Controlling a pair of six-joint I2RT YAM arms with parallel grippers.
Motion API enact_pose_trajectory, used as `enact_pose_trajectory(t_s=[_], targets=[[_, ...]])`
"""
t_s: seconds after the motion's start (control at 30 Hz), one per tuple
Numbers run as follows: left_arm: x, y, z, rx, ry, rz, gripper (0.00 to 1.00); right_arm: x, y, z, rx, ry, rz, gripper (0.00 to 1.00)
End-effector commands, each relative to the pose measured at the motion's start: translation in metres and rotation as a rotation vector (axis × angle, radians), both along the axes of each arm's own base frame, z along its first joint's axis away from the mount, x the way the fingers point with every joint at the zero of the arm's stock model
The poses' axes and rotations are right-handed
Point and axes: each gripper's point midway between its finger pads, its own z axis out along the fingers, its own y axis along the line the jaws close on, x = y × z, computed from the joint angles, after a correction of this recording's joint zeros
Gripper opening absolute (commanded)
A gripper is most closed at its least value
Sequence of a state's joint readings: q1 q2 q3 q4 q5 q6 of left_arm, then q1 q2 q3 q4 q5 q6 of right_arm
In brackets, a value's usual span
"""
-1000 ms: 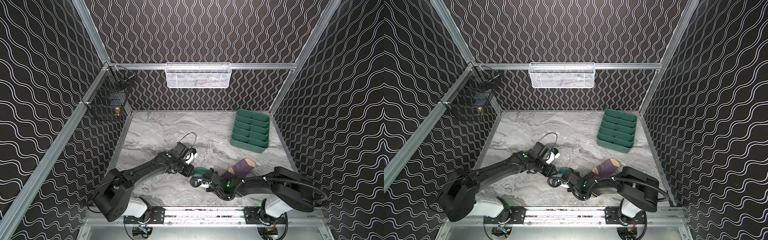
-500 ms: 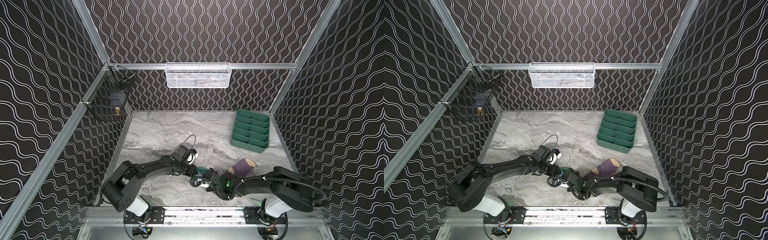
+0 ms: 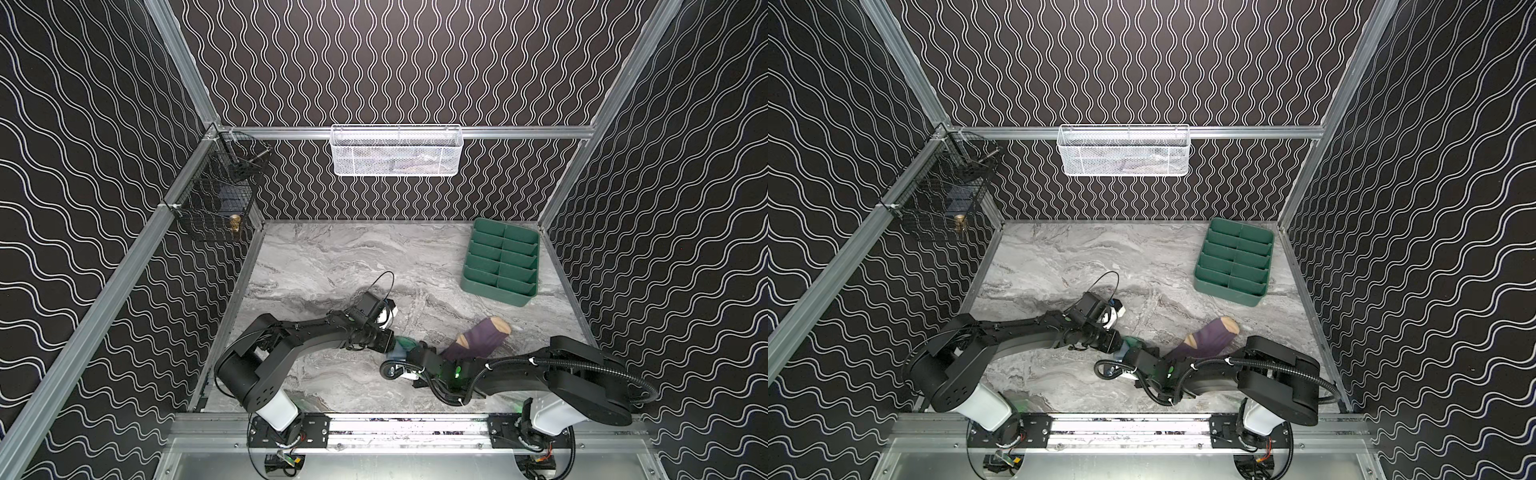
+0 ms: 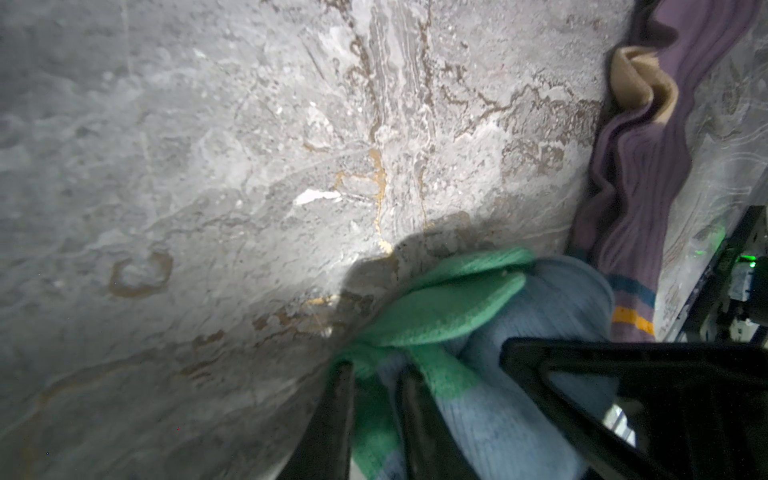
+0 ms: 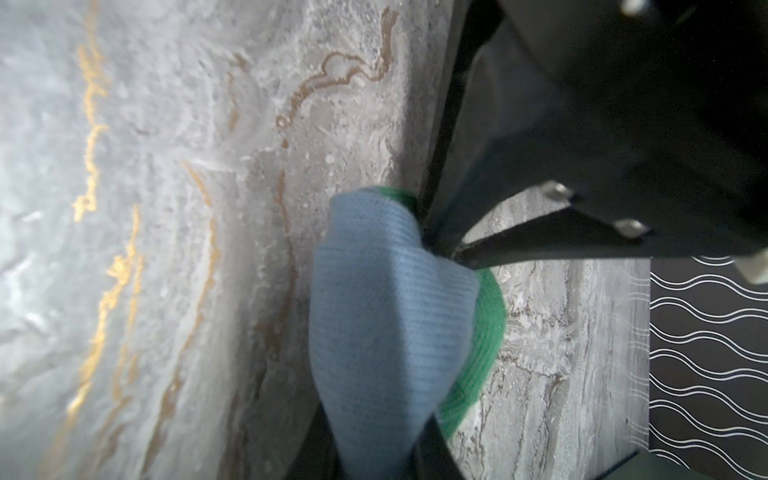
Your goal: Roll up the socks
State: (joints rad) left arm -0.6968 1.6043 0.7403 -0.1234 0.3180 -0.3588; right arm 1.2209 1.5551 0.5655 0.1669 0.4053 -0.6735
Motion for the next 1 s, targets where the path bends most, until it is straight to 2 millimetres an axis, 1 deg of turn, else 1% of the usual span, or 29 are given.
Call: enact_pose_trajectory(t_s=[0.0,0.33,0.53,0.73,0.83,0.97], targets=[[0.009,0.005,0.000,0.042,-0.050,-0.002,0.24,-0.022,-0.009,-0.018,-0.046,0.104,0.047,0.00],[0.009,0.006,-0.009,0.075,-0.038,-0.031,0.23,-0.026,-0.013,-0.021,-0.046,0.100,0.031,0.00],[0.011,0.004,-0.012,0.088,-0.037,-0.049,0.22,-0.021,-0.017,-0.024,-0.067,0.067,-0.016,0.00],[0.015,-0.002,-0.016,0.094,-0.029,-0.073,0.20,-0.035,-0.006,-0.019,-0.091,0.045,0.086,0.00],[0.018,-0.003,-0.017,0.097,-0.029,-0.081,0.19,-0.041,0.002,-0.015,-0.085,0.062,0.134,0.00],[0.019,-0.005,-0.015,0.091,-0.031,-0.085,0.19,-0.049,0.005,-0.020,-0.114,0.115,0.168,0.00]])
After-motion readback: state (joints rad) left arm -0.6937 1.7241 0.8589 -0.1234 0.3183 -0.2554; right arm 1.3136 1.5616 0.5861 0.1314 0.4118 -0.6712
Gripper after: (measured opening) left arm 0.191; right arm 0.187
